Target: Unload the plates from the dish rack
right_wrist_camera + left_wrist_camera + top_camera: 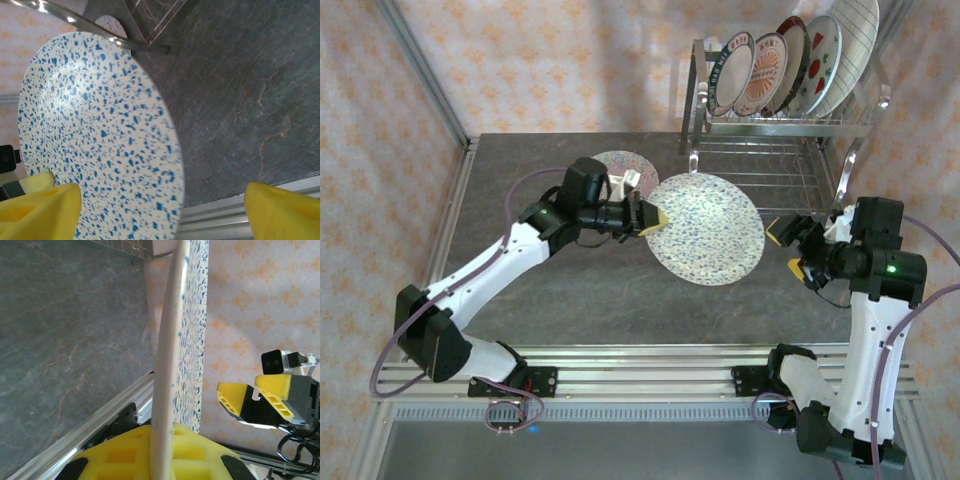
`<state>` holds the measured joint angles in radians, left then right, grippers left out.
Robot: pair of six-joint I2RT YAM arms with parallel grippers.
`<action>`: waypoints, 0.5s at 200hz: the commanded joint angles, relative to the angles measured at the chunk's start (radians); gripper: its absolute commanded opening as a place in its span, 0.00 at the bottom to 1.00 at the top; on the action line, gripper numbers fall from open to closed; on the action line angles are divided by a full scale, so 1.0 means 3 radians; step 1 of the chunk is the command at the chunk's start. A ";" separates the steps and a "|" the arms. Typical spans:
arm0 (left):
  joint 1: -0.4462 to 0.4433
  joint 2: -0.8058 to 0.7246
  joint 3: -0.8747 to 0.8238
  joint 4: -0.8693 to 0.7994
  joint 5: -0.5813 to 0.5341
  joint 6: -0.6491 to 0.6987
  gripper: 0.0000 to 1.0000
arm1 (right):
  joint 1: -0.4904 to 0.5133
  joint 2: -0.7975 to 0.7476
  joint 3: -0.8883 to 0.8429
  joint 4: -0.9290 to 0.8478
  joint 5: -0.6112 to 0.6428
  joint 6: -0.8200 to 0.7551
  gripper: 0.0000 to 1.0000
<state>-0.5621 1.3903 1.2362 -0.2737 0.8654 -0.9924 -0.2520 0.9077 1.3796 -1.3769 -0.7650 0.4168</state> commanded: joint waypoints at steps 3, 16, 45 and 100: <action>0.0212 -0.0344 -0.0232 0.0076 0.0239 0.0116 0.00 | 0.0096 -0.0022 -0.0130 0.0277 -0.0163 -0.0050 0.83; 0.0357 -0.0477 -0.0402 0.0137 0.0257 0.0074 0.00 | 0.0227 0.0013 -0.0170 0.0365 -0.0102 -0.0023 0.81; 0.0697 -0.0800 -0.0898 0.0588 0.0291 -0.0231 0.00 | 0.0755 0.0063 -0.0288 0.0695 0.0168 0.0237 0.79; 0.1248 -0.1114 -0.1518 0.1257 0.0016 -0.0606 0.00 | 0.1775 -0.0114 -0.0651 0.1736 0.0923 0.0665 0.79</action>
<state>-0.2436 1.0969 0.8291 -0.1127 0.8959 -1.1038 0.1883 0.9062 1.2160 -1.0603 -0.6254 0.5697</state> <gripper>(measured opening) 0.078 0.789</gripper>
